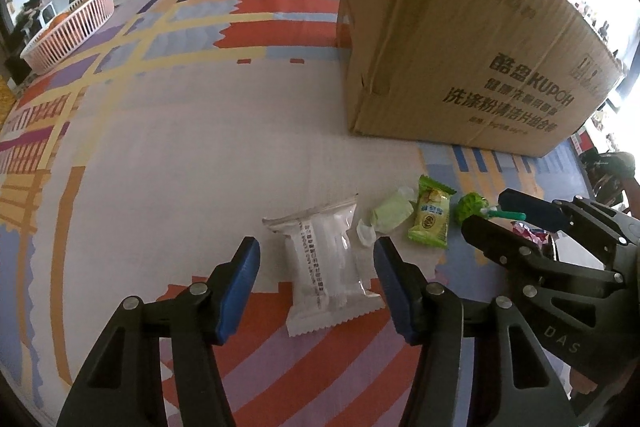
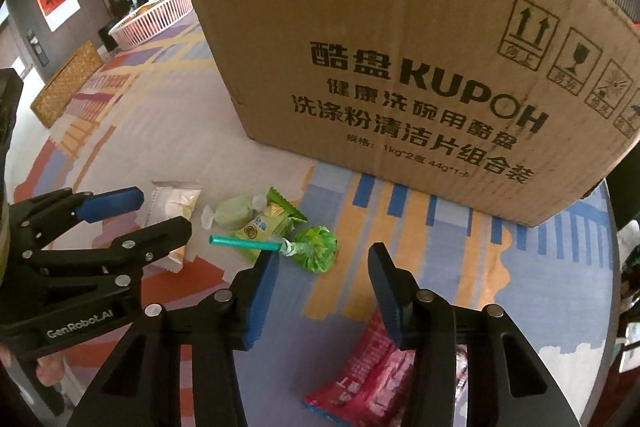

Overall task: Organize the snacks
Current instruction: 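Grasp the white cake packet with the left gripper while the right grasps the green lollipop, then carry both snacks into the cardboard box and open both grippers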

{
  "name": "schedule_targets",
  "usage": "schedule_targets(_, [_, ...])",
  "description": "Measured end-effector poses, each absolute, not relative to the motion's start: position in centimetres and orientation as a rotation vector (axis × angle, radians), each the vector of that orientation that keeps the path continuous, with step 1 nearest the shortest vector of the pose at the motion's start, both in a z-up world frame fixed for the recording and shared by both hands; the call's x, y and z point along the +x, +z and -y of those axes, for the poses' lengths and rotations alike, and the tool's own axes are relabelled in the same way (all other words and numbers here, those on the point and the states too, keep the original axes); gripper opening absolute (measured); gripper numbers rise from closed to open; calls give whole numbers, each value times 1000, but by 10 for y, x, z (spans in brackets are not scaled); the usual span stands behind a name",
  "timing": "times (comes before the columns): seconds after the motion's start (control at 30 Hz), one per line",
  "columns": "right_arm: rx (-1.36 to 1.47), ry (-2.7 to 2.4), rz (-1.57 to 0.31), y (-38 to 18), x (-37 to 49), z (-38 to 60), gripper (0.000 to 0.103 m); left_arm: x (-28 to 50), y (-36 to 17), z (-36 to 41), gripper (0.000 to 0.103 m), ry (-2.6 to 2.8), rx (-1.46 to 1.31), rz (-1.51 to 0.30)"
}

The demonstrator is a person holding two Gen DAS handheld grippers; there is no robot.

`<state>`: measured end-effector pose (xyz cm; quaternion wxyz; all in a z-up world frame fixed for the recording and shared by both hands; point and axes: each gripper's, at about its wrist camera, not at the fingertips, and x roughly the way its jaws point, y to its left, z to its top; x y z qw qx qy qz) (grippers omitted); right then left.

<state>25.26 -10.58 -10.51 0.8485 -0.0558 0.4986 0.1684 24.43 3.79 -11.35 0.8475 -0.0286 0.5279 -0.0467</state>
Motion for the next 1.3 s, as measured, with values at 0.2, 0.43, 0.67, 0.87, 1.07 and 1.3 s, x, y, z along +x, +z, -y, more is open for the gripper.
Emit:
schedule_targets(0.2, [-111,364,-1064,-110,257,101,39,249,-121,-36,51,-98,-63,-1132])
schedule_targets(0.43, [-115,361,-1081,-117,260,98,30,251,-122,-35,38,-79,-59,-1135])
schedule_targets(0.67, [-125,355,-1075,-118,258,97,27,247,-119,-36,33,-79,-65,-1133])
schedule_targets(0.87, [-118,349,-1046,-109,251,102,27,236,-105,-33,33,-87,-67,-1100])
schedule_targets(1.07, [-91,356,-1008,-91,242,108,27,226,-82,-27,33,-108,-73,-1047])
schedule_targets(1.3, [-66,359,-952,-66,229,119,27,214,-53,-17,33,-135,-66,-978])
